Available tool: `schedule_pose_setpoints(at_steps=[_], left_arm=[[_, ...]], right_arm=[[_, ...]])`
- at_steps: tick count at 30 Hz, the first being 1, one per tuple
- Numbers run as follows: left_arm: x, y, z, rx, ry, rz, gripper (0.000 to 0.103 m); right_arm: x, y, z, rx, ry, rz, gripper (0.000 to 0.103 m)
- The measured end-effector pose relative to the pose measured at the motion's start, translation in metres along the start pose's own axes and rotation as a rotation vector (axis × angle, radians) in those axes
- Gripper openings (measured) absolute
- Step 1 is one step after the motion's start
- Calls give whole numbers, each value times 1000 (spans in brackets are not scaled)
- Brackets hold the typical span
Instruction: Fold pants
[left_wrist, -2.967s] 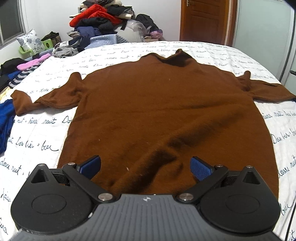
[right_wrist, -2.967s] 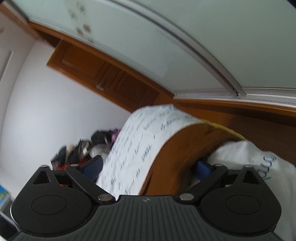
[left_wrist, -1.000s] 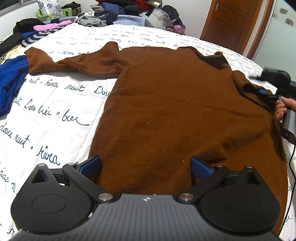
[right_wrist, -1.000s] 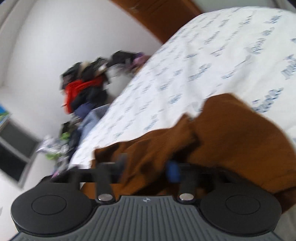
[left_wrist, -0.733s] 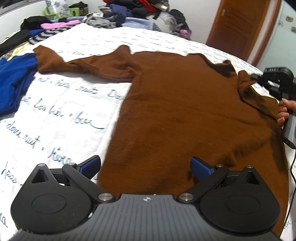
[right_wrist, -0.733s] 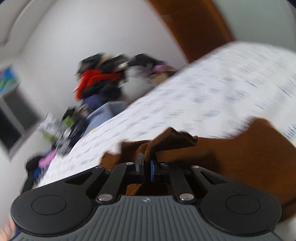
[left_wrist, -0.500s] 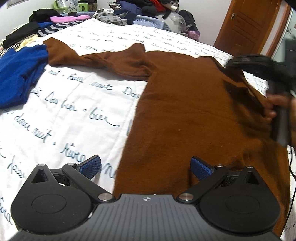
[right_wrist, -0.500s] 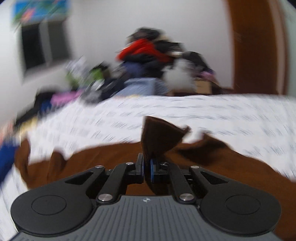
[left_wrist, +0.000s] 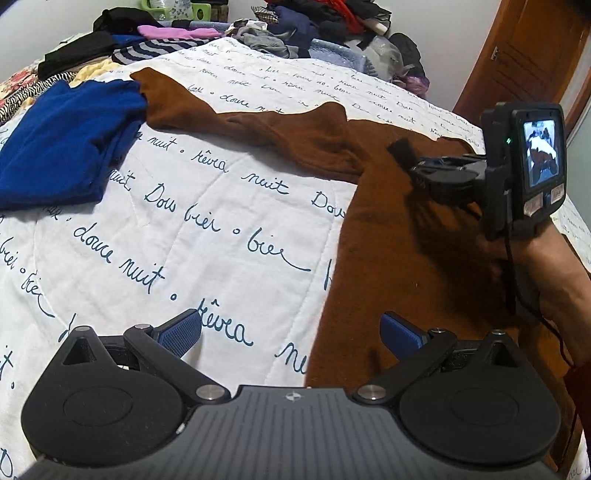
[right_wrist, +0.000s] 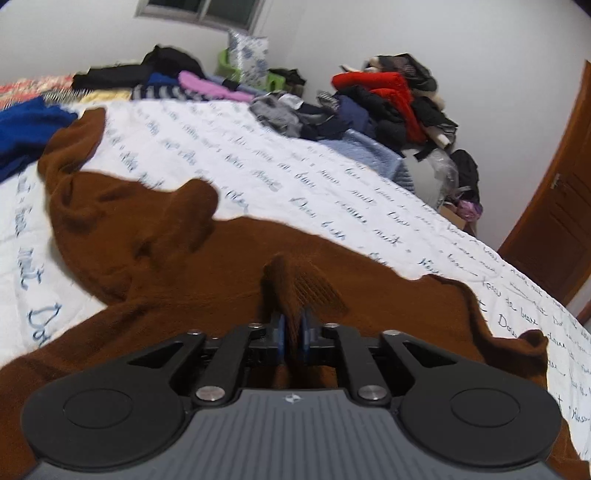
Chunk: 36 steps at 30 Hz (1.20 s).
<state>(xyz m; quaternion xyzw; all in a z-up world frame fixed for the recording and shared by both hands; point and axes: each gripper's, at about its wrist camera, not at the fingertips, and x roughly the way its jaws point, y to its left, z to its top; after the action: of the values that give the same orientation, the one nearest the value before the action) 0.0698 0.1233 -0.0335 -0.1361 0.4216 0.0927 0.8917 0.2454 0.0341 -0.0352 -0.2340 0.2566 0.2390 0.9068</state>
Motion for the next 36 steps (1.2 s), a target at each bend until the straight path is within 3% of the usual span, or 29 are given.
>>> schedule_pose_setpoints(at_steps=[1, 3, 5, 7, 9, 11, 13, 16, 20, 24, 29, 33, 36], left_arm=[[-1, 1, 0, 0, -4, 0, 102], [-2, 5, 3, 1, -14, 7, 102], [-4, 10, 6, 0, -27, 20, 102], [-6, 18, 10, -14, -42, 45, 102], [-6, 27, 13, -34, -54, 67, 102], [-7, 35, 16, -53, -65, 79, 102], [-7, 43, 20, -67, -76, 77, 102], [-4, 55, 33, -74, -79, 61, 102], [4, 72, 75, -103, -97, 46, 101], [25, 81, 133, -116, -123, 116, 102], [77, 93, 198, -138, -80, 205, 102], [118, 106, 231, -93, -23, 313, 101], [141, 111, 245, -86, 34, 331, 101]], right_arm=[[-3, 5, 0, -32, 2, -18, 25], [-12, 15, 0, -56, -34, 7, 46], [-30, 9, 0, -3, -105, 140, 54], [-41, -3, 4, 91, -128, 179, 54], [-37, -14, 6, 157, -100, 147, 55], [-20, -23, 2, 196, 7, 151, 64], [-7, -22, -6, 181, 108, 170, 64], [-32, -22, -14, 168, 14, 130, 64], [-77, -33, -23, 247, -65, 190, 73], [-113, -43, -44, 316, -76, 228, 74], [-143, -54, -75, 391, -72, 210, 74], [-153, -67, -102, 491, -68, 201, 74], [-148, -74, -119, 552, -54, 192, 75]])
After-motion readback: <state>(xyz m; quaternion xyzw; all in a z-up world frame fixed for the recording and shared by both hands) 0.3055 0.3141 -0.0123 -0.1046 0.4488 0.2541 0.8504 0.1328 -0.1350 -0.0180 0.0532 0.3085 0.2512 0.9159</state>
